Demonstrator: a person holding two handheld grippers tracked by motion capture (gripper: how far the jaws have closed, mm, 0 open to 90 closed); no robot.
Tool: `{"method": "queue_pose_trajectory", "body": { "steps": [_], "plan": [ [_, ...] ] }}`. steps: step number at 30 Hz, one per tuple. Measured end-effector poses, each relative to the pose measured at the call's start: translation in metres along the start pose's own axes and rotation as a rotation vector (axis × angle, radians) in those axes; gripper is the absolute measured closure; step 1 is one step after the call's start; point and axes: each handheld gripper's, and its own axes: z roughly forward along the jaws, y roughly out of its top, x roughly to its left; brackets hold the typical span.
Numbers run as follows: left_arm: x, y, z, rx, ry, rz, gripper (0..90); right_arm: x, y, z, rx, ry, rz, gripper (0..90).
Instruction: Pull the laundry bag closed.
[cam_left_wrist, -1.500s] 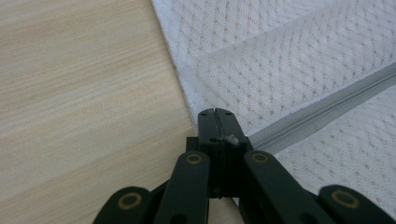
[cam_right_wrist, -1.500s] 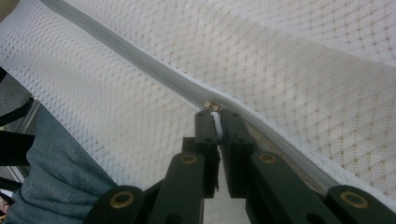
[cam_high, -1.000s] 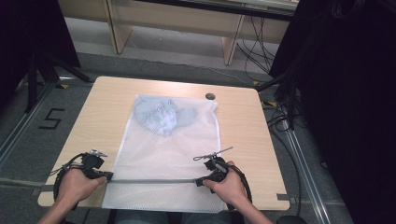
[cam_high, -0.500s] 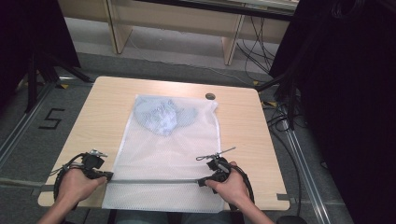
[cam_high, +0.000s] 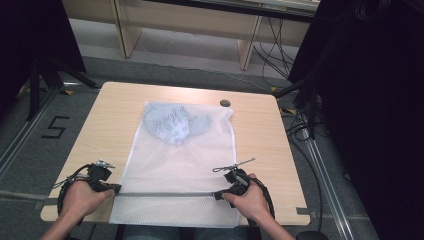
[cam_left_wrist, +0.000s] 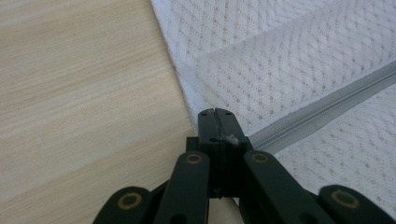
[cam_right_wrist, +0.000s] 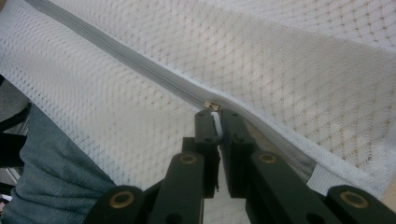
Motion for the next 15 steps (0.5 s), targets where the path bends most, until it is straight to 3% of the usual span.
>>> {"method": "queue_pose_trajectory", "body": {
  "steps": [1, 3, 9, 12, 13, 15],
  "plan": [
    [0.0004, 0.0008, -0.0013, 0.020, -0.004, 0.003, 89.9, -0.0006, -0.0001, 0.0003, -0.002, -0.004, 0.000, 86.9],
    [0.0002, 0.0004, -0.0006, 0.011, -0.003, 0.002, 89.9, -0.0007, -0.0004, -0.0003, -0.002, -0.007, 0.025, 86.9],
    [-0.0004, 0.0014, -0.0014, 0.031, -0.008, 0.001, 89.9, -0.0038, -0.0014, -0.0012, -0.005, -0.005, 0.002, 86.9],
    [-0.0010, 0.0015, -0.0015, 0.032, -0.002, 0.000, 89.9, -0.0038, -0.0021, -0.0021, -0.005, -0.005, 0.013, 86.9],
    [-0.0008, 0.0016, -0.0016, 0.034, -0.001, 0.007, 89.9, -0.0024, -0.0025, -0.0024, 0.007, -0.004, 0.044, 86.9],
    [-0.0019, 0.0016, 0.0000, 0.019, 0.010, -0.009, 89.9, -0.0050, -0.0027, -0.0027, -0.005, -0.008, 0.013, 86.9]
  ]
}}
